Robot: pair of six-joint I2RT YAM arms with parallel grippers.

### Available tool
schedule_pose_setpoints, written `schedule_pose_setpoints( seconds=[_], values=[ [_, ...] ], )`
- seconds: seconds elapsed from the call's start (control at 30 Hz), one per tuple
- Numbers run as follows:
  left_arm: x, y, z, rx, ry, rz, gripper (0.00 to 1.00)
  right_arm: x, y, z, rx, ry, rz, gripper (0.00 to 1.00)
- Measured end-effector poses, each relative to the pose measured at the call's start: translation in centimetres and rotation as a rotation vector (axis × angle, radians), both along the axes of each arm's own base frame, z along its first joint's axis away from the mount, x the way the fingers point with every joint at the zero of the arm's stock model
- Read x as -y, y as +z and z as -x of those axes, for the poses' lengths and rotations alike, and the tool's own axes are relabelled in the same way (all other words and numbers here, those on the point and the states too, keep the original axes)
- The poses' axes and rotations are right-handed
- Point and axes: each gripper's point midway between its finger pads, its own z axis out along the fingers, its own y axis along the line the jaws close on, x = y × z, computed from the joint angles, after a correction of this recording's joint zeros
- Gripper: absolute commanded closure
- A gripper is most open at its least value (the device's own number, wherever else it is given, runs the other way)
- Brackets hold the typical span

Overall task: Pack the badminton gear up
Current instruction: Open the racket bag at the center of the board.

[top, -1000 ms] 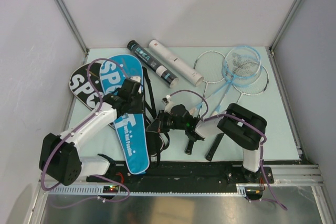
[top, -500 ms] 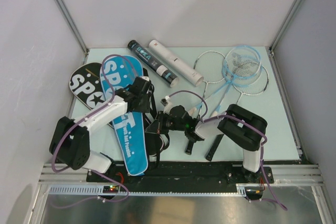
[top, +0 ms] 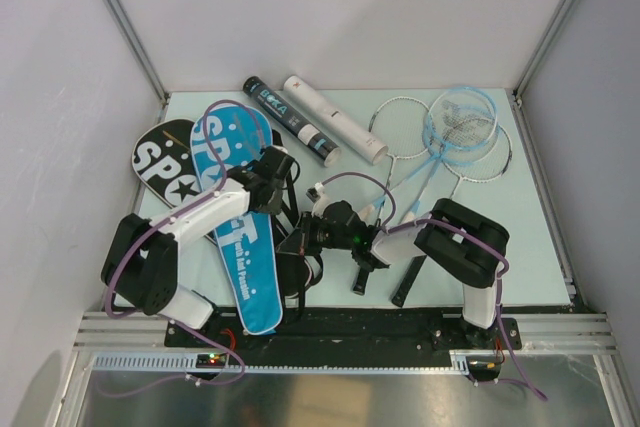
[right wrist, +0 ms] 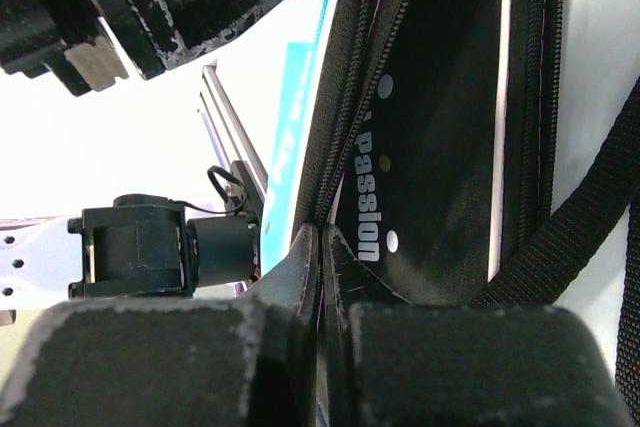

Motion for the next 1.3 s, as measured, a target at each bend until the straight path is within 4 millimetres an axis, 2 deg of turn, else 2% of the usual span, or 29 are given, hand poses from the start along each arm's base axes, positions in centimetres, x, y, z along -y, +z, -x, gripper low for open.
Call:
schedule_pose_setpoints(
  seconds=[0.37,0.53,0.6,0.8,1.1,1.2,1.3],
  values=[
    [-0.2,-0.4,-0.1,-0.012,0.002,-0.031,0.67,0.0,0.0,-0.1,0.0,-0.001,0.0,1.0],
    [0.0,-1.0,-0.1,-0.03,-0.001,-0.036,0.95,0.0,0.0,-0.1,0.0,-0.003,0.001,1.0],
    [0.1,-1.0,-0.1,-0.033,-0.001,-0.035,0.99,0.0,0.0,-0.1,0.0,-0.005,0.002,1.0],
    [-0.1,-0.1,0.0,-0.012,0.003,-0.027,1.0,0.3,-0.4,-0.5,-0.011,-0.025,0.019,1.0],
    [-0.8,5.6,0.8,0.134,0.023,0.057,1.0,0.6,0.5,-1.7,-0.012,-0.09,0.011,1.0],
    [-1.2,6.7,1.2,0.171,0.032,0.087,1.0,0.6,0.9,-1.9,-0.011,-0.104,0.005,1.0],
    [-1.5,6.8,1.4,0.177,0.038,0.095,0.92,0.6,0.9,-2.0,-0.009,-0.108,0.004,1.0]
  ],
)
